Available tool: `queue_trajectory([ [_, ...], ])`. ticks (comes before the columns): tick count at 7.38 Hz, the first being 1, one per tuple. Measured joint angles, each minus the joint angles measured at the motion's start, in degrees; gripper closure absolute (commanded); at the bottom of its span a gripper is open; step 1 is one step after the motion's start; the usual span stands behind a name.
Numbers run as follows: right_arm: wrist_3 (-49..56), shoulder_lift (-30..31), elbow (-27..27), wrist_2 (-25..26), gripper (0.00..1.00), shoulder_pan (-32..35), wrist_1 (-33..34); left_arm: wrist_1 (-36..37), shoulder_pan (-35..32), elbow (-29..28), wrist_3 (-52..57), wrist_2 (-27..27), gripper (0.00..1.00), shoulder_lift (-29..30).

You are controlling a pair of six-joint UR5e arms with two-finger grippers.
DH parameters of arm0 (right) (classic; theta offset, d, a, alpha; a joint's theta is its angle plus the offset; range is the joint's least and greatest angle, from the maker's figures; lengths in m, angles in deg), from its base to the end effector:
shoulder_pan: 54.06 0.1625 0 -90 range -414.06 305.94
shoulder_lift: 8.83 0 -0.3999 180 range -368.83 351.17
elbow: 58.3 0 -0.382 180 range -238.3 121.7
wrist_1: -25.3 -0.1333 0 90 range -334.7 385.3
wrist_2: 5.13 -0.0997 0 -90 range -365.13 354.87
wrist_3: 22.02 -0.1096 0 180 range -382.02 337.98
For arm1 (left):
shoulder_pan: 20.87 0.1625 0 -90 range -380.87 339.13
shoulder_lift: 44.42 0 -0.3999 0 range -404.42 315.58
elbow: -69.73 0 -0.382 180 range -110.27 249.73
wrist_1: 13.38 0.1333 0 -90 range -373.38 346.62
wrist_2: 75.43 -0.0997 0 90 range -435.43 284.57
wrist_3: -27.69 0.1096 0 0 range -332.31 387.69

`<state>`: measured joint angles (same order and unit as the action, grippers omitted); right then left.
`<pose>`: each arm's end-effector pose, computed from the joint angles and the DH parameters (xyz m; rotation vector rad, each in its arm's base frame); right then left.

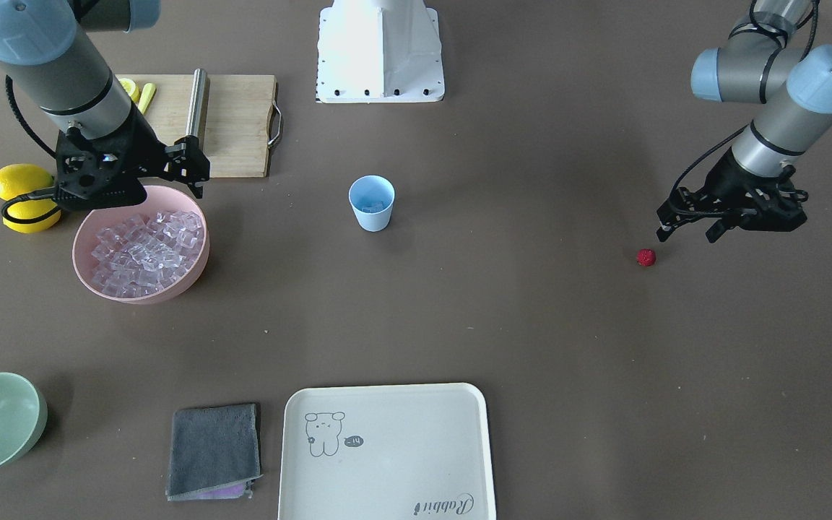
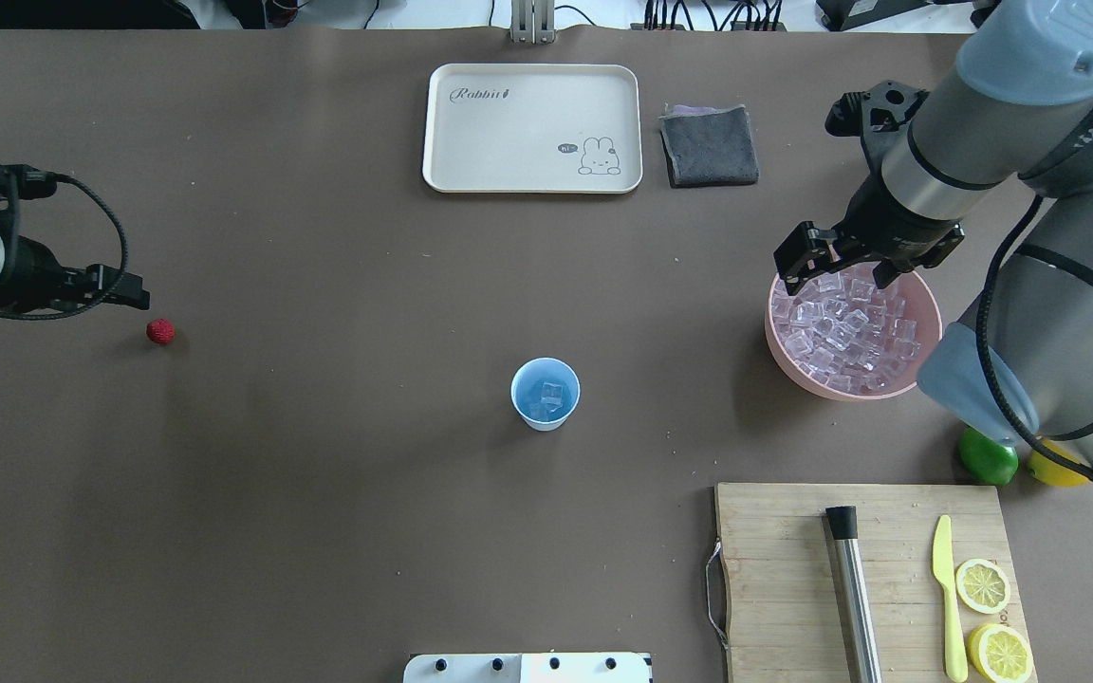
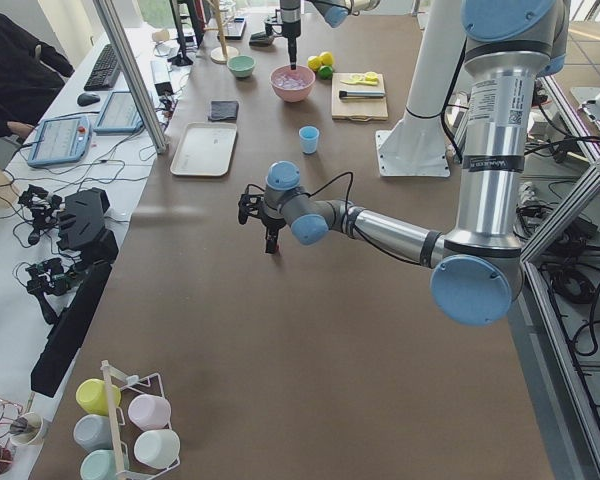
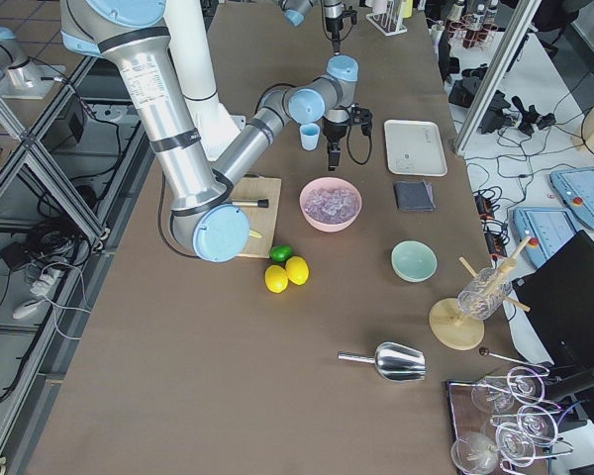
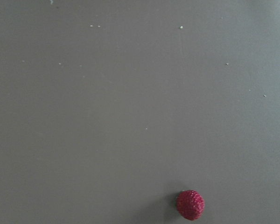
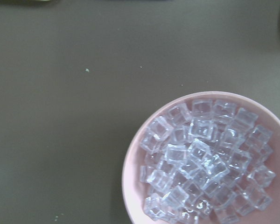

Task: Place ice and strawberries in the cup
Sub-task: 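Grasp the red strawberry with the left gripper while the right arm withdraws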

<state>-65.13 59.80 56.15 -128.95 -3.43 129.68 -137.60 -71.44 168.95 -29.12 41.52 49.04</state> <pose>-0.2895 -0.4668 0.2866 0.0212 -0.7830 -0.1000 0.2760 -0.4673 0.4718 0.2055 0.8929 -0.0894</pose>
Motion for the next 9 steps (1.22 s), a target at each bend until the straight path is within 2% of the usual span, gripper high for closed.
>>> queue_trajectory([
  [3, 6.3, 3.3, 0.1, -1.1, 0.00, 3.4, 0.0, -0.3, 4.4, -3.4, 0.8, -4.1, 0.10, 2.6],
  [7, 6.8, 3.8, 0.1, -1.2, 0.00, 3.7, 0.0, -2.2, 4.7, -6.4, 3.4, -4.4, 0.36, 2.9],
  [9, 6.8, 3.8, 0.1, -1.2, 0.00, 3.8, 0.0, -2.3, 4.7, -6.6, 3.5, -4.3, 0.54, 2.9],
])
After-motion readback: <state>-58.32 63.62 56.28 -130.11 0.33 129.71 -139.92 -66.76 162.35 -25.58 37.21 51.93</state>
